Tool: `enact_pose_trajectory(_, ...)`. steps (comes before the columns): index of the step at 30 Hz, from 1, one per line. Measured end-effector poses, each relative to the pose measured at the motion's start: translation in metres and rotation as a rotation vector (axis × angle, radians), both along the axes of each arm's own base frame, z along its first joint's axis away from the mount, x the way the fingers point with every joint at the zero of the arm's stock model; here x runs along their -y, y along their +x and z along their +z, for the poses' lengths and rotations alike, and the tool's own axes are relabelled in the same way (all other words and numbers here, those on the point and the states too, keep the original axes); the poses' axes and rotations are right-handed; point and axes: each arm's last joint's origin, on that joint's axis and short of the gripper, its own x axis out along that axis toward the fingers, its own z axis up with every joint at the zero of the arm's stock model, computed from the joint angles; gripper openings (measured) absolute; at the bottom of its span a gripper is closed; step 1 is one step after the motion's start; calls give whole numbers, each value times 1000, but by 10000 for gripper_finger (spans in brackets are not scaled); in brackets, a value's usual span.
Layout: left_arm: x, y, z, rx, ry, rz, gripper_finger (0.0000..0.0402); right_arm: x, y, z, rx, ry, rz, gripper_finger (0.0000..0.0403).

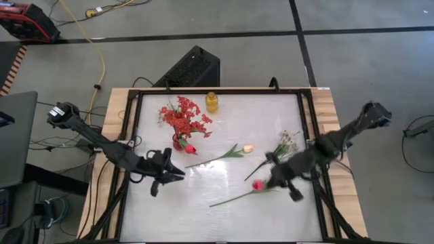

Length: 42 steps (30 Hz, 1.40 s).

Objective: Sort flowers into vase by color
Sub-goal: Put the red tulip into the red flower vase

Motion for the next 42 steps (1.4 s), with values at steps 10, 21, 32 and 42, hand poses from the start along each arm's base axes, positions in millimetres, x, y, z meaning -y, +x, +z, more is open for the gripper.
enact_pose_trajectory(10, 5, 12, 89, 189, 203, 68, 74, 42, 62, 50, 618, 277, -168, 29)
enact_pose_trajectory(21, 3, 32, 146, 163, 179, 166, 138, 42, 141, 69, 650, 275, -175, 30)
enact_pose_trajectory(32, 5, 45, 141, 140, 166, 119, 161, 43, 184, 88, 676, 272, -202, 30)
enact_pose_trajectory(42, 4, 44, 140, 134, 178, 113, 108, 46, 197, 80, 649, 262, -218, 33)
